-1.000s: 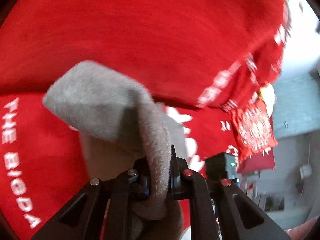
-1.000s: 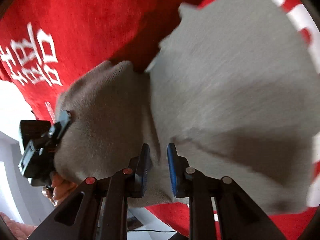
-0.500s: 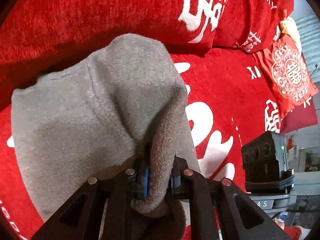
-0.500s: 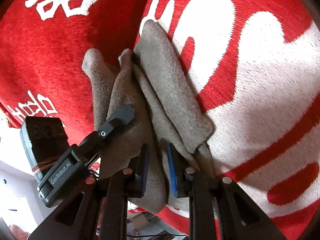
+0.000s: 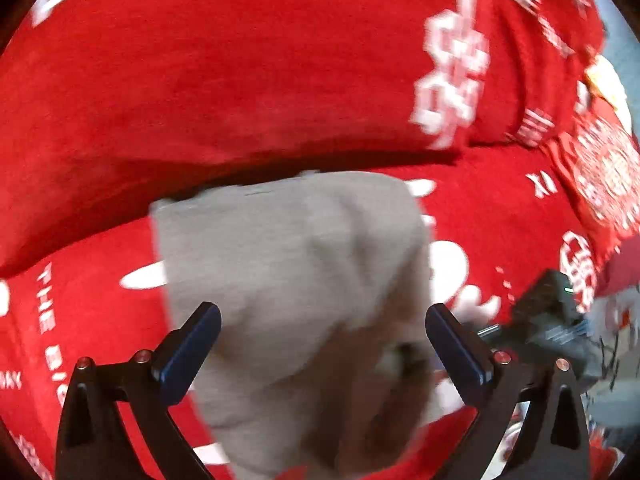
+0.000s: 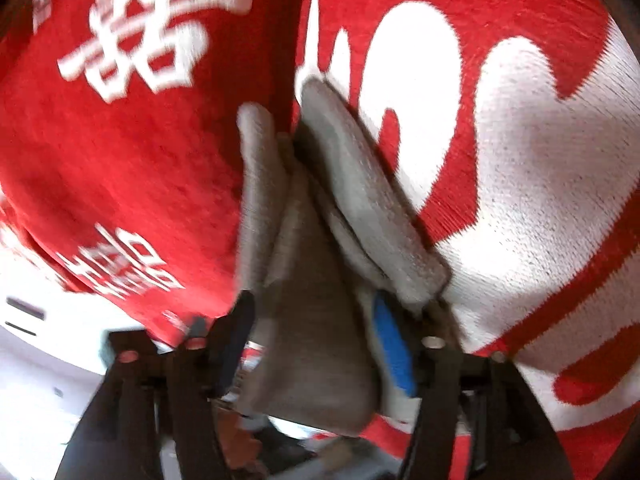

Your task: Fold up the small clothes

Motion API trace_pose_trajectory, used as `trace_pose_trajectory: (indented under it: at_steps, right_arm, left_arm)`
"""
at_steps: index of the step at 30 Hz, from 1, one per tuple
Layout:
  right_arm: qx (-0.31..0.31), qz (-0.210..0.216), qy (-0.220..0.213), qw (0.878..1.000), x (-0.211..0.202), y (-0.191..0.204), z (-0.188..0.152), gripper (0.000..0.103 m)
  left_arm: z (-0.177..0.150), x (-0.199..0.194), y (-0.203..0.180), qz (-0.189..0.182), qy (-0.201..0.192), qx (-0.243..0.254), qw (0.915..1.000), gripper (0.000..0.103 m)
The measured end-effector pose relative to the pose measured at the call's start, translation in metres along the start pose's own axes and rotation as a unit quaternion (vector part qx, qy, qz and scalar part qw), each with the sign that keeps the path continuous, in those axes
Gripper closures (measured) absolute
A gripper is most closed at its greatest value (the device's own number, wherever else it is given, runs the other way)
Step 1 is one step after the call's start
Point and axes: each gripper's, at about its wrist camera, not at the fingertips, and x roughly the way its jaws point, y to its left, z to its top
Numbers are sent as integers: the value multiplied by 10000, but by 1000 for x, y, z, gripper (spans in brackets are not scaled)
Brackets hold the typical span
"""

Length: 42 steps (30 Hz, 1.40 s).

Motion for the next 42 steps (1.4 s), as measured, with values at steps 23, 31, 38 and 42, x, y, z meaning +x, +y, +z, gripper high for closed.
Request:
trace_pose_trajectory:
  at_steps: [23, 31, 38, 42]
  right_arm:
    - [-2218, -2903, 225, 9306, 1, 65, -1, 89]
    - [-2261, -2712, 260, 9352, -21, 91, -20, 82]
    - [-2857, -3005, 711, 9072, -6, 104, -61, 65]
    - [-3014, -3838, 831, 8689, 4, 77, -67, 70]
  left_arm:
    - [-70, 33, 75, 780, 465, -676, 9936, 0]
    - [-78, 20, 75, 886, 448, -523, 9937, 0]
    - [-102, 28, 69, 860, 681, -476, 9928, 0]
    - [-117, 35, 63, 922, 790, -301, 9921, 0]
